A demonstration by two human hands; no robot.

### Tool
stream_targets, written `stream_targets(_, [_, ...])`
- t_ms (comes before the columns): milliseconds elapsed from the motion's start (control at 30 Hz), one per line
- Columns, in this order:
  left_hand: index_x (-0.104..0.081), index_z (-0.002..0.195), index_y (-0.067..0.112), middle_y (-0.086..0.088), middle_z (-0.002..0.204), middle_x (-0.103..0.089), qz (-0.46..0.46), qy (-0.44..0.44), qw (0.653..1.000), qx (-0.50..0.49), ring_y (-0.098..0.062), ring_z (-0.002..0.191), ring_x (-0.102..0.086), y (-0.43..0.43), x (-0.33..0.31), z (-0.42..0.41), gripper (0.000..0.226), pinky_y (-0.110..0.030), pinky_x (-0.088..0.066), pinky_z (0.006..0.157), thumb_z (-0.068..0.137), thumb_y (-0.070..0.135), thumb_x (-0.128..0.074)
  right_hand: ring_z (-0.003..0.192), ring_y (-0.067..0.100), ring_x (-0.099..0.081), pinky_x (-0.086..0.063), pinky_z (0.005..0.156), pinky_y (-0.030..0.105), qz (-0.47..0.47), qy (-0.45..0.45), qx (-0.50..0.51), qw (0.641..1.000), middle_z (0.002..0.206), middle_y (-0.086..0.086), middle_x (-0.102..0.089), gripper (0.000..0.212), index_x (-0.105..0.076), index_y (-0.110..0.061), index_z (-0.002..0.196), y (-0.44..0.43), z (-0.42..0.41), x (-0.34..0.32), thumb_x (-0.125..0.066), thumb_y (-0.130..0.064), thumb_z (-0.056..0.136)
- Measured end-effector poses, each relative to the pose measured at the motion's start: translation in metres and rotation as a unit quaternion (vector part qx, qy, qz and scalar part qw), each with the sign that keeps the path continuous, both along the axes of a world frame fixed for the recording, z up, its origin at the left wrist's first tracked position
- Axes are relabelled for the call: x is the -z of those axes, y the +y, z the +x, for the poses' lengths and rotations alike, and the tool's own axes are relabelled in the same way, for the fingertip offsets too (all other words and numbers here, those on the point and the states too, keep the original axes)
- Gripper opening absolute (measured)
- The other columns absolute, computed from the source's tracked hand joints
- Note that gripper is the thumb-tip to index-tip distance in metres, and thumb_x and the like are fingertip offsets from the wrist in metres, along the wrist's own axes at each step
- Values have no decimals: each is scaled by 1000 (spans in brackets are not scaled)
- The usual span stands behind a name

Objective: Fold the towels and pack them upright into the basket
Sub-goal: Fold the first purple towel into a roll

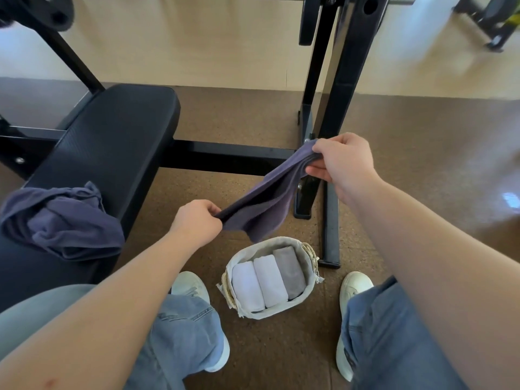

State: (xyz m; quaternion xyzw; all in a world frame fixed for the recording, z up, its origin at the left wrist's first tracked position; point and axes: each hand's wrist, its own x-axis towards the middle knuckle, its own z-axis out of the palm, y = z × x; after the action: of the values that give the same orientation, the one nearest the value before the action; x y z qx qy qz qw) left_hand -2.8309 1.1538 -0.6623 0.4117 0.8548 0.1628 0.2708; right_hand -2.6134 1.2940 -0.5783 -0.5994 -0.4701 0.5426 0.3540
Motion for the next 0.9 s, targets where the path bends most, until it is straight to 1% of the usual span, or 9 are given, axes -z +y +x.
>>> stream_targets(167, [-63, 104, 27, 0, 100, -66, -39, -78, 996, 26, -19, 93, -68, 1, 0, -1, 28, -38, -62, 85, 93, 1, -66, 89, 20, -73, -66, 77, 40, 53, -86, -4, 995, 98, 3, -70, 2, -62, -20, 96, 7, 6, 9, -63, -19, 96])
stream_targets(300, [-61, 118, 33, 7, 113, -62, -81, -90, 989, 87, -14, 91, -64, 0, -1, 8, 18, -30, -59, 79, 100, 30, -63, 98, 23, -69, -60, 92, 48, 54, -117, -100, 987, 101, 3, -70, 6, -65, -23, 102, 3, 0, 11, -63, -25, 97])
stream_targets(367, [-59, 129, 32, 8, 115, -56, -72, -74, 990, 96, -9, 89, -60, 1, -1, 11, 28, -26, -56, 77, 102, 36, -59, 98, 23, -69, -60, 93, 47, 60, -126, -157, 978, 102, 3, -70, 4, -65, -26, 101, -1, -4, 10, -64, -27, 98])
stream_targets(467, [-55, 139, 30, 6, 122, -59, -25, -62, 994, 83, -13, 99, -60, 3, -4, 10, 36, -34, -57, 92, 104, 35, -57, 92, 25, -68, -59, 90, 44, 73, -139, -227, 961, 94, 3, -68, 2, -65, -22, 97, -6, -9, 8, -64, -23, 98])
stream_targets(567, [-51, 144, 31, 0, 135, -62, 46, -60, 995, 59, -18, 112, -62, 8, -6, 8, 40, -40, -58, 96, 105, 35, -54, 81, 20, -60, -56, 79, 39, 85, -156, -275, 945, 84, 2, -64, 4, -64, -19, 93, -9, -11, 7, -64, -18, 97])
stream_targets(633, [-47, 147, 32, 0, 136, -61, 93, -81, 992, 23, -19, 115, -63, 11, -8, 7, 42, -40, -59, 94, 106, 35, -52, 81, 18, -59, -57, 82, 42, 96, -174, -299, 933, 85, 3, -65, 5, -66, -15, 97, -11, -12, 9, -63, -19, 96])
stream_targets(700, [-45, 148, 31, 0, 133, -59, 118, -143, 982, -34, -18, 111, -64, 15, -12, 8, 43, -33, -60, 83, 106, 37, -51, 83, 19, -62, -57, 89, 45, 99, -182, -318, 925, 90, 9, -69, 9, -67, -13, 102, -14, -13, 10, -62, -18, 96])
stream_targets(767, [-46, 146, 30, 1, 130, -58, 110, -224, 964, -87, -16, 104, -65, 15, -15, 9, 43, -29, -59, 72, 105, 42, -51, 87, 23, -67, -57, 91, 45, 103, -178, -344, 916, 96, 13, -72, 7, -66, -14, 104, -17, -13, 11, -61, -17, 98])
stream_targets(900, [-56, 134, 28, 0, 120, -68, 62, -301, 947, -97, -16, 98, -69, 13, -15, 11, 37, -32, -60, 69, 103, 48, -54, 91, 24, -71, -57, 88, 39, 119, -165, -407, 891, 96, 10, -74, 2, -63, -16, 101, -22, -14, 10, -62, -14, 99])
